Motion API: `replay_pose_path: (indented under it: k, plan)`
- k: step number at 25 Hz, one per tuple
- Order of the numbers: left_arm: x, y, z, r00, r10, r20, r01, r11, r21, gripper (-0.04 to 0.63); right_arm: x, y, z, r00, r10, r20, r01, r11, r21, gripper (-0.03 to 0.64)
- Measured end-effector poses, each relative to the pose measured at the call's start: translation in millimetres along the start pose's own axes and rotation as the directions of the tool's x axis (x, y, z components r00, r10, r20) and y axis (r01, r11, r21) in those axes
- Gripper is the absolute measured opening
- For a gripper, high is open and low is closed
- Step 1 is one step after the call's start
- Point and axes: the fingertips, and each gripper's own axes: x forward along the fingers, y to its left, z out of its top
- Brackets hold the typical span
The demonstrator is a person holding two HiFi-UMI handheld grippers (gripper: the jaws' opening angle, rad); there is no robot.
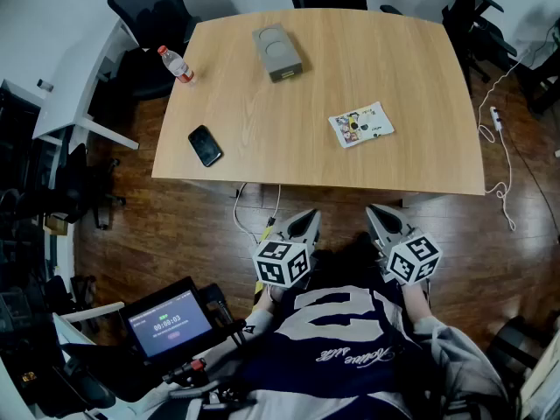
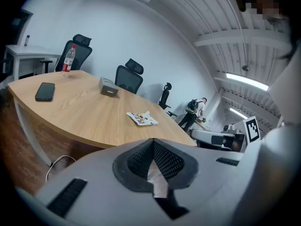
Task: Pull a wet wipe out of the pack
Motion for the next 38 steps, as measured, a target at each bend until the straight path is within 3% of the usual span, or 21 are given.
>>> replay_pose_path:
  k: [9,18,22,26,27,30,34,38]
  plan:
    - [29.6,19.5,17.8,1.000,0.010,0.022,-0.009,0.998,-0.061,0.003,19.5,-43.2,14.8,0.999,-0.028,-0.022,0.029,0.998,0.047,-0.003]
    - [117.3,38.6,51.0,0.999,0.033,0.001,-0.033,0.994,-0.109,0.003,68.1,-125.4,61.9,0.997,0.009,-0.081,-0.010,1.000,-0.008,-0.003]
    - [176.1,37.8,63.2,0.997,0.046,-0.067,-0.048,0.998,-0.042,0.003,79.4,-163.3,79.9,0.994,0.038,-0.106,-0.039,0.999,-0.008,-0.003]
    - [226.4,47.7,74.3,0.983,0.129,-0.128,-0.124,0.991,0.047,0.003,90.9,-195.1,87.2,0.987,0.082,-0.142,-0.084,0.996,-0.013,-0.003]
    - [237.0,51.7,76.6,0.978,0.153,-0.140,-0.145,0.987,0.064,0.003,94.1,-200.9,87.5,0.984,0.093,-0.154,-0.096,0.995,-0.016,0.027]
    - [263.3,64.0,79.4,0.960,0.207,-0.190,-0.191,0.977,0.095,0.003,104.8,-212.0,87.2,0.974,0.121,-0.190,-0.130,0.991,-0.033,0.032]
    - [282.4,75.6,67.8,0.920,0.271,-0.283,-0.230,0.959,0.168,0.003,117.8,-216.9,82.6,0.959,0.158,-0.235,-0.178,0.982,-0.063,0.059]
    - [281.9,86.1,78.2,0.901,0.285,-0.327,-0.232,0.953,0.192,0.003,143.4,-212.1,85.8,0.941,0.169,-0.292,-0.216,0.967,-0.138,0.105]
